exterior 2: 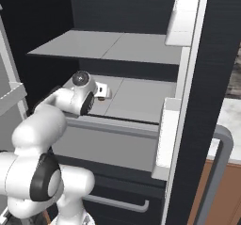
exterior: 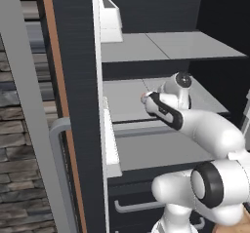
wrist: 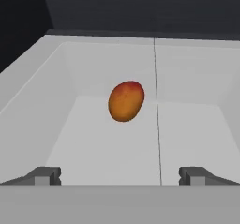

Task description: Retrieve the orange and mango from the fridge and place them into the bowl on the dining table.

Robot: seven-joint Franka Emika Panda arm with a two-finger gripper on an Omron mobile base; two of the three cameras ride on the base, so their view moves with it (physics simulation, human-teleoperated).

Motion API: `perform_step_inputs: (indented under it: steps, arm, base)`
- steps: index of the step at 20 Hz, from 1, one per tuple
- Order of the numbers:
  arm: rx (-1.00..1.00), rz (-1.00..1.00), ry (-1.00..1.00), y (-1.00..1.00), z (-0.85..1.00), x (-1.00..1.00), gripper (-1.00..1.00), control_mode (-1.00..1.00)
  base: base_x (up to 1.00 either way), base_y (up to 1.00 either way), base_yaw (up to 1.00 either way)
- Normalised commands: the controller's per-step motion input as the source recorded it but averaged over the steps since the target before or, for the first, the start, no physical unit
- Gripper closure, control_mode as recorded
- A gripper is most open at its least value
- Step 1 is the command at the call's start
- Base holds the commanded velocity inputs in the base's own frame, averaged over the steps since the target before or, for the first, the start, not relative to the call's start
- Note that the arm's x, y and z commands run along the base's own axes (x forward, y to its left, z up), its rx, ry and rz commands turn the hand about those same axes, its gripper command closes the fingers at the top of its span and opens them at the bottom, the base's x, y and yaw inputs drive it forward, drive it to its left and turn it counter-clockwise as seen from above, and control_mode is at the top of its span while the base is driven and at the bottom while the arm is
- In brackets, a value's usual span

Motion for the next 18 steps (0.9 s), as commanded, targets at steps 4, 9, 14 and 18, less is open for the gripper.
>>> perform_step_inputs:
  steps: [4,9,14,18]
  arm:
    - [0.0,0.0,0.03,0.0,-0.13,0.36,-1.0,-1.0]
    - [0.0,0.0,0.01,0.0,-0.18,0.36,-1.0,-1.0]
    - [0.0,0.0,0.0,0.0,-0.23,0.34,-1.0,-1.0]
    - [0.0,0.0,0.0,0.01,-0.16,0.33,-1.0,-1.0]
  base:
    - [0.0,0.0,0.0]
    - [0.0,0.0,0.0]
    - [0.0,0.0,0.0]
    - [0.0,0.0,0.0]
